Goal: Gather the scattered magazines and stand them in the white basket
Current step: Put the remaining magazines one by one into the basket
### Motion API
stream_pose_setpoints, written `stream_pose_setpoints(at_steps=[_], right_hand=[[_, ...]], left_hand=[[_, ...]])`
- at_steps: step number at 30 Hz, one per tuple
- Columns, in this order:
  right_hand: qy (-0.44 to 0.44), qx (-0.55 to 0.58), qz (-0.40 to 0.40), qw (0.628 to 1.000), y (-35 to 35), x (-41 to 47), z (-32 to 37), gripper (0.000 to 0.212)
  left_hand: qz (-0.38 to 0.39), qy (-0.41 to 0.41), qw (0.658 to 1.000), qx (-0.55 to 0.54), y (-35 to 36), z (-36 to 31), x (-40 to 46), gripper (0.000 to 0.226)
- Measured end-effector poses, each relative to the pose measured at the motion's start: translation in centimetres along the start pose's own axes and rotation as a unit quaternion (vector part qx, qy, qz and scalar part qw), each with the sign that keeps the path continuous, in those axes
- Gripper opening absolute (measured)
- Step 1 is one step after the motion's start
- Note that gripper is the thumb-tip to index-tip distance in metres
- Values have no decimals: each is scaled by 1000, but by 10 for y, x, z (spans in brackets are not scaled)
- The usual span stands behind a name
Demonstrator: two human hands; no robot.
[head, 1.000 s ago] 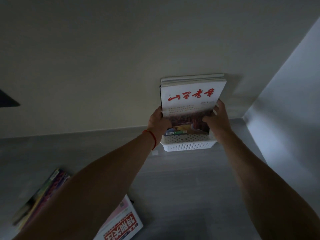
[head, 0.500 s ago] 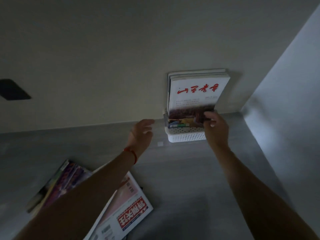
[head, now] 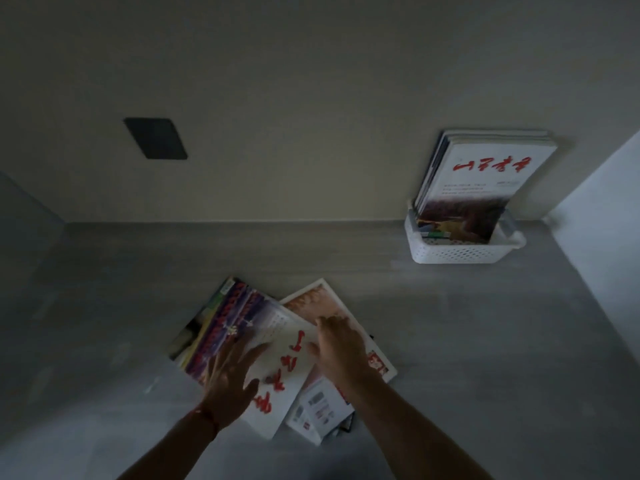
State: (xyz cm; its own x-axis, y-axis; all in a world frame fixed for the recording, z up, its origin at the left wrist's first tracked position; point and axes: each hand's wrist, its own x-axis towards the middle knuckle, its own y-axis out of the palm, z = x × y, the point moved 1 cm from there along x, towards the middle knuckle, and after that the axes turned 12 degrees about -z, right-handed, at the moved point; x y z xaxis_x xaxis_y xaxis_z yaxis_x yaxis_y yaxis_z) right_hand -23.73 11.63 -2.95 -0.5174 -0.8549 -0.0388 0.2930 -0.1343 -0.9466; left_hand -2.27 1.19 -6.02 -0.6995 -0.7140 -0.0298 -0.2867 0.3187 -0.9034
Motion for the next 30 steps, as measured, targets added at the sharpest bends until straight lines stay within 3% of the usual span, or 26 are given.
stream_pose_setpoints(at_steps=[5, 8, 10, 12, 14, 16, 19, 23, 25, 27, 30], right_hand=[[52, -37, -37, 997, 25, -16, 31, 55], [54, 75, -69, 993, 21, -17, 40, 52], [60, 189, -78, 977, 8, -17, 49, 43], [41, 279, -74, 957, -14, -16, 56, 29], [2, 324, -56, 945, -40, -12, 60, 22], [-49, 313, -52, 947, -69, -8, 61, 24], [-53, 322, -75, 942, -105, -5, 58, 32], [19, 415, -171, 893, -136, -2, 24, 47], [31, 332, -228, 915, -144, 0, -12, 70], [100, 302, -261, 912, -145, 1, -51, 92], [180, 392, -216, 876, -140, 1, -89, 84]], left_hand=[[3, 44, 999, 12, 1, 29, -16, 75], [12, 27, 1000, -1, -7, 28, -15, 83], [-50, 31, 997, -56, -22, 26, -4, 90], [-146, 79, 985, -43, -44, 22, 17, 88], [-156, 127, 979, -24, -71, 14, 40, 89], [-142, 182, 973, 6, -99, 1, 58, 71], [-218, 252, 936, 110, -130, -14, 72, 39], [-129, 146, 978, -81, -147, -39, 83, 25], [-179, 144, 967, -108, -150, -53, 85, 24], [-205, 143, 956, -151, -148, -71, 88, 15], [-191, 128, 945, -232, -137, -104, 98, 11]])
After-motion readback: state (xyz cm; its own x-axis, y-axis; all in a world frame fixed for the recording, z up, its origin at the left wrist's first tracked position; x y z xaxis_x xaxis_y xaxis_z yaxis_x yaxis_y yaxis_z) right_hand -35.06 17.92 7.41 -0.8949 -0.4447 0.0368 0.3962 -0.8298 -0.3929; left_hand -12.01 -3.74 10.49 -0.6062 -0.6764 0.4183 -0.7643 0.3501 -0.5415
